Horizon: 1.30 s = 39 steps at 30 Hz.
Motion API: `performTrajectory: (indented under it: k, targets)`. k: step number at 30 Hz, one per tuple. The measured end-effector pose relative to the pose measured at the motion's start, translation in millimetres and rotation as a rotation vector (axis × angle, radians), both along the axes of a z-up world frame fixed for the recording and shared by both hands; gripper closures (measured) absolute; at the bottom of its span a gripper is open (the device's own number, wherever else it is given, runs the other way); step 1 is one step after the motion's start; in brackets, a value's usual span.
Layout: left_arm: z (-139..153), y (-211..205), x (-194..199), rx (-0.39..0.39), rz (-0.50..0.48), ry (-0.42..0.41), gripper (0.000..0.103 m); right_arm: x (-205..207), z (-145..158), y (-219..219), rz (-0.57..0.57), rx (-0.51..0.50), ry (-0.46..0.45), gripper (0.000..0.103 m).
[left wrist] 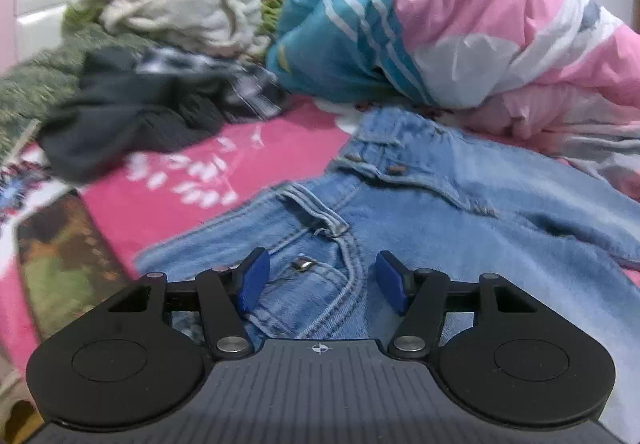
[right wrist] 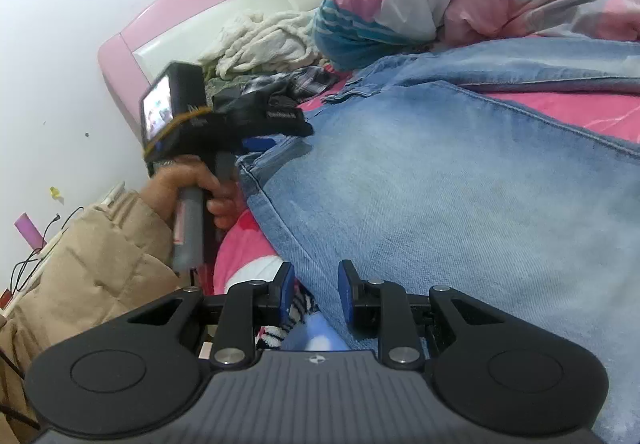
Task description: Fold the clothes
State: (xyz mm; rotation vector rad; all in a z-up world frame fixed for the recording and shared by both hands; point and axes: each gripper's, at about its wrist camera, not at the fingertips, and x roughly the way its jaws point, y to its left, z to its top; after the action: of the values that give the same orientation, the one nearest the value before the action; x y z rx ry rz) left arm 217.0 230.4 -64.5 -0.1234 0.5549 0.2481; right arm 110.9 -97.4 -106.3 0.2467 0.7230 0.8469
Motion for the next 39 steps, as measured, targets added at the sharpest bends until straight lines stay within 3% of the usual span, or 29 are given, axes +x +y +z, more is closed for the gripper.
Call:
performTrajectory:
  k: [6,9,11,13,17,19,23,25,29,32,35,39]
  targets:
    - [27.3,-22.0,-23.2,0.063,-0.099,-0.090,0.043,-5.4,15.6,-9.8,-0.030,-0.017,-0.046,0.076]
    - [13.7,-37.1,-29.6,0.130,-0.184,-0.057,0.042,-7.8,18.0,-18.1,-0.057,-0.018,-0.046,0.076]
    - [-9.1,-39.4,-24.1,0.174,-0.192,0.042,0.041,-9.3,17.3,-22.5,-0.076,-0.026,-0.035,0.076]
    - [-15.6,-37.4,-31.6,0.193,-0.173,0.031,0.041,-12.7,20.5,-27.2,-0.092,-0.029,-0.034,0.076]
    - [6.2,-37.8,-54.0,0.167,-0.161,-0.007,0.041,-24.7,37.4,-46.3,-0.133,-0.014,-0.089,0.076]
    - [5.4,-48.9,-61.8,0.181,-0.200,0.020,0.041,-27.4,40.6,-55.5,-0.171,-0.015,-0.098,0.076]
    - [1.8,-72.9,-76.6,0.211,-0.281,0.084,0.039,-29.6,19.6,-66.5,-0.238,-0.084,-0.013,0.076]
    - [-0.1,-84.8,-84.1,0.227,-0.322,0.116,0.039,-41.2,7.3,-70.6,-0.235,-0.091,0.032,0.076]
    - [-0.1,-103.1,-94.9,0.252,-0.360,0.139,0.037,-75.5,15.4,-84.5,-0.122,-0.079,0.034,0.076]
    - [-0.8,-116.7,-99.7,0.249,-0.382,0.151,0.037,-82.8,22.0,-111.5,-0.212,-0.081,0.016,0.076]
    - [-1.4,-130.2,-104.4,0.246,-0.404,0.164,0.037,-73.3,29.4,-151.1,-0.380,0.015,0.026,0.076]
    - [-2.3,-148.3,-110.8,0.242,-0.433,0.180,0.034,-56.8,5.6,-187.6,-0.542,0.071,0.176,0.078]
